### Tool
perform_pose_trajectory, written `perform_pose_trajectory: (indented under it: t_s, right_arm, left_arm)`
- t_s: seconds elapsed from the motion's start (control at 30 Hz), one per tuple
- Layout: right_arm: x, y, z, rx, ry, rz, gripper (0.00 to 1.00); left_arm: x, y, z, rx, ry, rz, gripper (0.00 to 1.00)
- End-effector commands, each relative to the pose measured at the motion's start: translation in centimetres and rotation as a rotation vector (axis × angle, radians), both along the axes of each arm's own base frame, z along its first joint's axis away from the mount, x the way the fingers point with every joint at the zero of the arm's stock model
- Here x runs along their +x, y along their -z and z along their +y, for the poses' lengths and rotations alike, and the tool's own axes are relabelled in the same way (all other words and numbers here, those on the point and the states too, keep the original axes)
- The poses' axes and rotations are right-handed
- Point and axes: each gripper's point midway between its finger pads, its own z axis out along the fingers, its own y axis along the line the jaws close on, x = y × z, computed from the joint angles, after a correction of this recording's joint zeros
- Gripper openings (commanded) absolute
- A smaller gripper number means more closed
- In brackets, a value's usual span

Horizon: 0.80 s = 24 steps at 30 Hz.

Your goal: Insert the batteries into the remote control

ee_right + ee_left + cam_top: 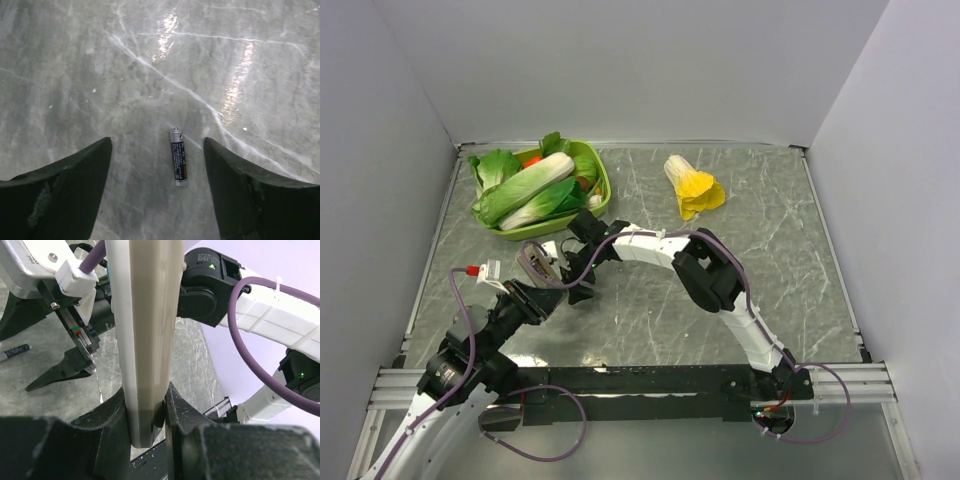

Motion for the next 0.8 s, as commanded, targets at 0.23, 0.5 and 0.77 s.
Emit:
perform_pose_trajectory:
  t_s: [0.23, 0.5, 0.77]
  right_arm:
    - [-1.1, 1.9, -1.9, -0.1, 0.091, -0.041, 0.55]
    - [-0.5, 2.4, -4.3, -0.157, 0.228, -0.116, 0.19]
    - [-0.4, 0.7, -10.7, -0.25, 0.53, -0.124, 0.05]
  left_arm:
    - [-2.2, -5.9, 1.4, -0.12, 0.0, -0.225, 0.01]
    - [-2.2, -5.8, 1.3, -0.122, 0.005, -0.223, 0.01]
    - [-1.9, -5.1, 0.2, -0.136, 0.046, -0.232, 0.01]
